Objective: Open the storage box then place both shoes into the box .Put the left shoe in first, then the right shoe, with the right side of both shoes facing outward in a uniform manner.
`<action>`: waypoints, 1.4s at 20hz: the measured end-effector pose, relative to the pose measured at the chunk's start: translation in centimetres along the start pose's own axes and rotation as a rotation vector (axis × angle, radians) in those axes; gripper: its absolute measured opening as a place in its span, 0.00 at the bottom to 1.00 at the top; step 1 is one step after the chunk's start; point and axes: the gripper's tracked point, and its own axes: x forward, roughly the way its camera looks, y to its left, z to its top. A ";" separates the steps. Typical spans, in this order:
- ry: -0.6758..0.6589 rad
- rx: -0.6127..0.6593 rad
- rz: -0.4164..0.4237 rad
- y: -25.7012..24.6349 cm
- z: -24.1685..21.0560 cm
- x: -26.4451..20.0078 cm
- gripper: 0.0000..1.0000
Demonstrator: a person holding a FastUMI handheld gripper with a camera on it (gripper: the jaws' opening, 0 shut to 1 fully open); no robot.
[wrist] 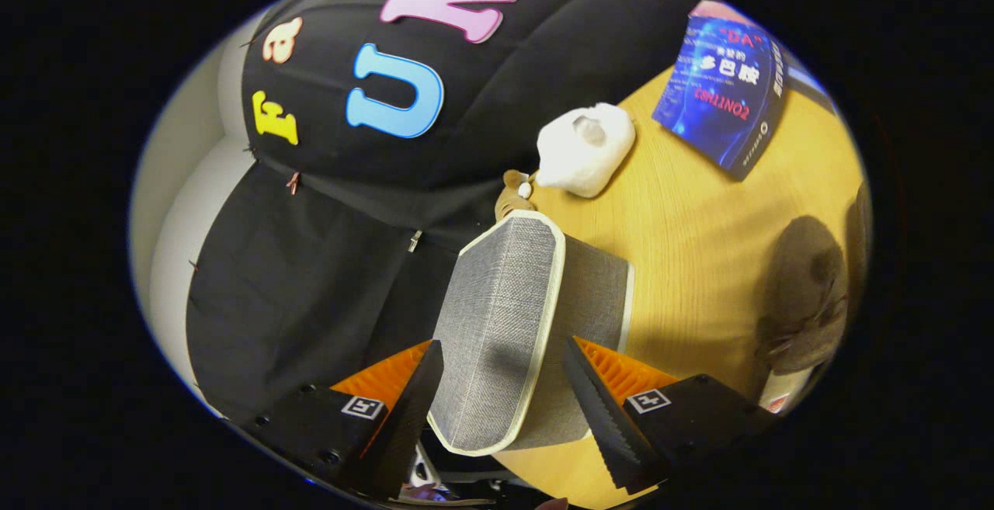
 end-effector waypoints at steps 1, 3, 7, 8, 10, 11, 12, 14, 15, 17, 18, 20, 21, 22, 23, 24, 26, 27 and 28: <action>0.033 0.051 0.015 -0.5 -0.3 0.6 0.97; 0.093 0.136 0.025 -1.6 -0.9 1.5 0.97; 0.124 0.275 0.118 -1.6 -0.7 3.0 0.96; 0.121 0.297 0.141 -1.6 -0.6 3.4 0.96; 0.122 0.357 0.192 -1.2 -0.1 3.4 0.87; 0.128 0.383 0.209 -1.2 0.0 3.6 0.80; 0.142 0.402 0.231 -0.9 -0.2 3.8 0.75; 0.184 0.412 0.265 -0.4 -1.1 3.8 0.73; 0.201 0.409 0.276 -0.4 -1.6 3.5 0.74; 0.202 0.404 0.275 -1.1 -1.6 3.8 0.60; 0.195 0.404 0.291 -0.8 -1.4 3.2 0.47; 0.146 0.387 0.324 -0.1 -0.5 2.2 0.20; 0.129 0.352 0.310 0.1 -0.4 2.1 0.07; 0.131 0.349 0.298 0.2 -0.6 2.0 0.05; 0.140 0.362 0.290 0.7 -0.5 2.0 0.05; 0.137 0.363 0.279 1.3 -0.3 2.0 0.05; 0.124 0.360 0.276 2.6 0.2 1.7 0.05; 0.115 0.354 0.281 3.7 0.5 1.5 0.05; 0.105 0.341 0.288 4.9 0.8 1.3 0.05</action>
